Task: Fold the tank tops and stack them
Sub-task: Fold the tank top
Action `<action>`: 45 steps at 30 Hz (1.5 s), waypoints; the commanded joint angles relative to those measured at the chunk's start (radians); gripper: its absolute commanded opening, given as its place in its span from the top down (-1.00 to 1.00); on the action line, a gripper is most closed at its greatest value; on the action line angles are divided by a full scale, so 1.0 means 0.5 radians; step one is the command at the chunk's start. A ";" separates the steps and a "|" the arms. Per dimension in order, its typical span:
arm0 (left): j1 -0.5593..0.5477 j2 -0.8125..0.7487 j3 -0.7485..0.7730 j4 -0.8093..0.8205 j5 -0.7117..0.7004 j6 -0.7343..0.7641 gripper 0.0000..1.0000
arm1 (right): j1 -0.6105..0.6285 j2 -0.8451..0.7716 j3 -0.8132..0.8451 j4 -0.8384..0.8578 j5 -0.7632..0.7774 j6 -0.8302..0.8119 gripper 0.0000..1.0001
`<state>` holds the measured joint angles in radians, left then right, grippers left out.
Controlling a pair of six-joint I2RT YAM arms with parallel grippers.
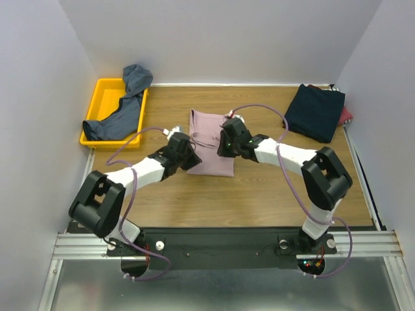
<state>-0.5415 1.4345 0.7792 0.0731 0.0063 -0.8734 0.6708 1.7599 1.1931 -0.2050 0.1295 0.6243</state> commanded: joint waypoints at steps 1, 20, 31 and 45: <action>-0.153 0.122 -0.046 0.350 0.101 -0.140 1.00 | 0.073 0.167 0.096 0.054 -0.029 -0.018 0.49; -0.221 0.279 -0.264 0.152 -0.059 -0.290 1.00 | -0.093 0.622 0.632 0.033 0.121 -0.031 0.49; -0.227 0.159 -0.392 0.112 -0.040 -0.296 1.00 | -0.197 0.748 0.949 -0.013 0.293 -0.138 0.48; -0.488 -0.040 -0.527 0.115 0.027 -0.441 1.00 | -0.203 0.208 0.443 -0.019 0.269 -0.132 0.46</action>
<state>-0.7677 1.4612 0.5507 0.2035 0.0101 -1.0729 0.5697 2.0132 1.4944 -0.2295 0.2615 0.5571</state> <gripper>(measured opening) 0.029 0.269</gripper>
